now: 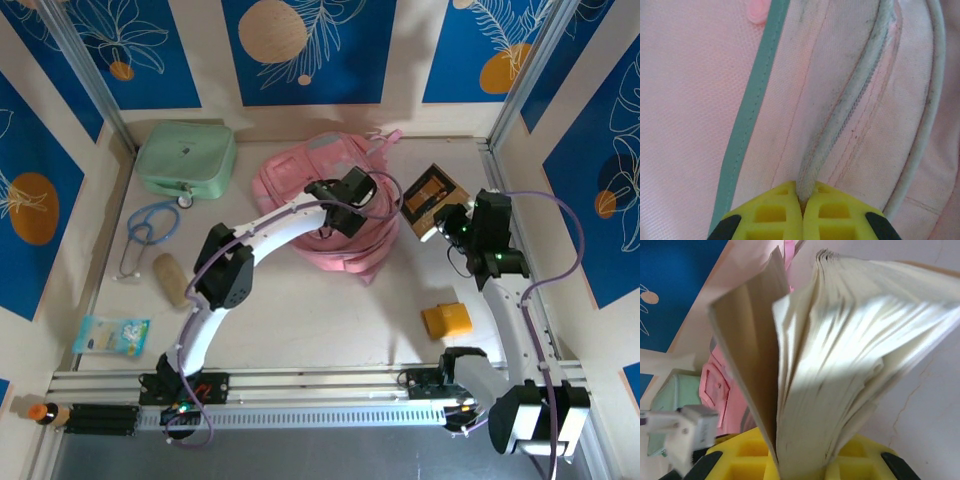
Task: Pack the student bag
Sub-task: Open the student bag at the top-center of the table, then place the book in the student bag.
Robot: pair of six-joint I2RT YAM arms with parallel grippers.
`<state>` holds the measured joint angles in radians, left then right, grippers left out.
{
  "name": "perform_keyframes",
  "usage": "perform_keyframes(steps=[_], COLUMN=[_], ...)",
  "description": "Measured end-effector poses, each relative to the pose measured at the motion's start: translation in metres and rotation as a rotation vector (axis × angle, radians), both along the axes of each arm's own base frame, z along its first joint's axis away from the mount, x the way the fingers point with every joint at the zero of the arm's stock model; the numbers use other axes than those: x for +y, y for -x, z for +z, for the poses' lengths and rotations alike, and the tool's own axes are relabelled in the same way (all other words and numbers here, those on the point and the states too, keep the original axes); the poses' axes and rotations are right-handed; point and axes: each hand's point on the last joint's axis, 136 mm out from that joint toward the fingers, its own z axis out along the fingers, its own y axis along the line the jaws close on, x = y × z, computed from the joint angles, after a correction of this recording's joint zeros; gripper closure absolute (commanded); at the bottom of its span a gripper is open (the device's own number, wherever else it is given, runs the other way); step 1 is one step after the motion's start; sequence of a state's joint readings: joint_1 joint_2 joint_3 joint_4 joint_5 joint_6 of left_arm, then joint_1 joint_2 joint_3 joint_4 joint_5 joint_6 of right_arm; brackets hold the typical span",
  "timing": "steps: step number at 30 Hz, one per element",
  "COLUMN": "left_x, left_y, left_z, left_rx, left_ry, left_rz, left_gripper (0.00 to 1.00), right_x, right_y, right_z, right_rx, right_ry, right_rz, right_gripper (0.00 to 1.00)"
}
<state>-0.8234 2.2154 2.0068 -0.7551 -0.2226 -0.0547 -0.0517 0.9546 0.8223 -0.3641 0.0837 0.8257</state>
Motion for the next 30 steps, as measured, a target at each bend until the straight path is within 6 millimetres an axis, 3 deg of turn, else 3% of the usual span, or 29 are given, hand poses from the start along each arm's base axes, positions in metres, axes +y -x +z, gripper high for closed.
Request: perform_keyframes(steps=[6,11,20,30], left_x=[0.031,0.042,0.037,0.025], left_y=[-0.010,-0.018,-0.024,-0.027], left_z=[0.061,0.099,0.112,0.120], left_rx=[-0.115,-0.198,-0.239,-0.250], left_ry=[0.096,0.151,0.190,0.263], left_rz=[0.080,0.105,0.103,0.090], left_gripper=[1.00,1.00,1.00,1.00], right_x=[-0.004,0.012,0.050,0.064], right_y=[0.005,0.003,0.007,0.010], right_z=[0.006,0.003,-0.004,-0.022], right_rx=[-0.020,-0.051,-0.096,-0.031], right_ry=[0.037,0.021,-0.128,-0.279], right_rz=[0.006,0.105,0.279,0.298], right_gripper=[0.98,0.98,0.97,0.97])
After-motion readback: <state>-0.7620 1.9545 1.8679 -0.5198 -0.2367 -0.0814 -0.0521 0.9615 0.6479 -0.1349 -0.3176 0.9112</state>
